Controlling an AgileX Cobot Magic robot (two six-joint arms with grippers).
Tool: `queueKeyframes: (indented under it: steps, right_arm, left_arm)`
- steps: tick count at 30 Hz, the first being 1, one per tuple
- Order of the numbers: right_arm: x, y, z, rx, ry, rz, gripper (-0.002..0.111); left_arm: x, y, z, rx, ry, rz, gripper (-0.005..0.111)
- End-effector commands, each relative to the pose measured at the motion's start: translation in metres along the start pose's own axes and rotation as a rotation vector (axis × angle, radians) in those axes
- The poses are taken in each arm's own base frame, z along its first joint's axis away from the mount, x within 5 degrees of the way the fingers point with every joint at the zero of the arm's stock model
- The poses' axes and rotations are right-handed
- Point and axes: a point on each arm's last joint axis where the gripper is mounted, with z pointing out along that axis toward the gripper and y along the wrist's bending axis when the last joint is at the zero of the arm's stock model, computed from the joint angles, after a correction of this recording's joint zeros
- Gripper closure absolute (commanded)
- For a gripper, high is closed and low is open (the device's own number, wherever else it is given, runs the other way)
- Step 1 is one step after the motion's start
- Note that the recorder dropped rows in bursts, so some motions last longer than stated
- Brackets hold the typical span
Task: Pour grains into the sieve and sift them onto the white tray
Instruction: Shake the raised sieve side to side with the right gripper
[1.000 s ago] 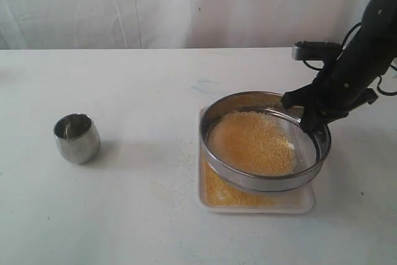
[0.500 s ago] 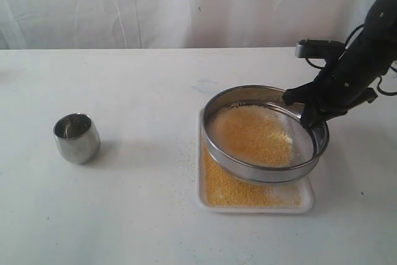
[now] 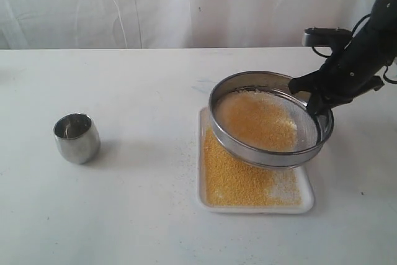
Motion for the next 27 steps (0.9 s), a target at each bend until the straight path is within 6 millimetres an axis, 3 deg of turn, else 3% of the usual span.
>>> queueKeyframes:
  steps: [1, 3, 5, 7, 9, 11, 15, 18, 20, 22, 23, 25, 27]
  right_arm:
    - [-0.016, 0.001, -0.013, 0.066, -0.107, 0.054, 0.108]
    - [-0.02, -0.002, -0.016, 0.03, -0.109, 0.093, 0.108]
    - [-0.017, 0.014, -0.013, -0.039, -0.028, -0.012, 0.108]
    - [-0.019, 0.022, -0.011, 0.012, -0.029, -0.094, 0.108]
    - [-0.028, 0.011, -0.014, 0.135, -0.118, -0.027, 0.108]
    - [-0.03, 0.001, -0.016, 0.144, -0.137, 0.08, 0.108]
    - [-0.022, 0.022, -0.004, 0.055, -0.062, -0.102, 0.108]
    - [-0.027, 0.006, -0.007, 0.089, -0.134, 0.09, 0.108]
    - [-0.023, 0.009, -0.005, 0.01, -0.085, 0.058, 0.108]
    - [-0.019, 0.021, -0.002, -0.01, -0.032, -0.095, 0.108]
    - [-0.02, 0.018, -0.002, 0.023, -0.042, -0.08, 0.108]
    - [-0.022, -0.002, -0.005, 0.081, -0.094, 0.113, 0.108]
    - [-0.019, 0.003, -0.005, -0.025, -0.056, 0.049, 0.108]
  left_arm:
    - [0.001, 0.0, 0.0, 0.003, -0.002, -0.007, 0.107]
    - [0.001, 0.0, 0.0, 0.003, -0.002, -0.007, 0.107]
    - [0.001, 0.0, 0.0, 0.003, -0.002, -0.007, 0.107]
    - [0.001, 0.0, 0.0, 0.003, -0.002, -0.007, 0.107]
    - [0.001, 0.0, 0.0, 0.003, -0.002, -0.007, 0.107]
    - [0.001, 0.0, 0.0, 0.003, -0.002, -0.007, 0.107]
    - [0.001, 0.0, 0.0, 0.003, -0.002, -0.007, 0.107]
    - [0.001, 0.0, 0.0, 0.003, -0.002, -0.007, 0.107]
    - [0.001, 0.0, 0.0, 0.003, -0.002, -0.007, 0.107]
    - [0.001, 0.0, 0.0, 0.003, -0.002, -0.007, 0.107]
    - [0.001, 0.0, 0.0, 0.003, -0.002, -0.007, 0.107]
    - [0.001, 0.0, 0.0, 0.003, -0.002, -0.007, 0.107]
    - [0.001, 0.0, 0.0, 0.003, -0.002, -0.007, 0.107]
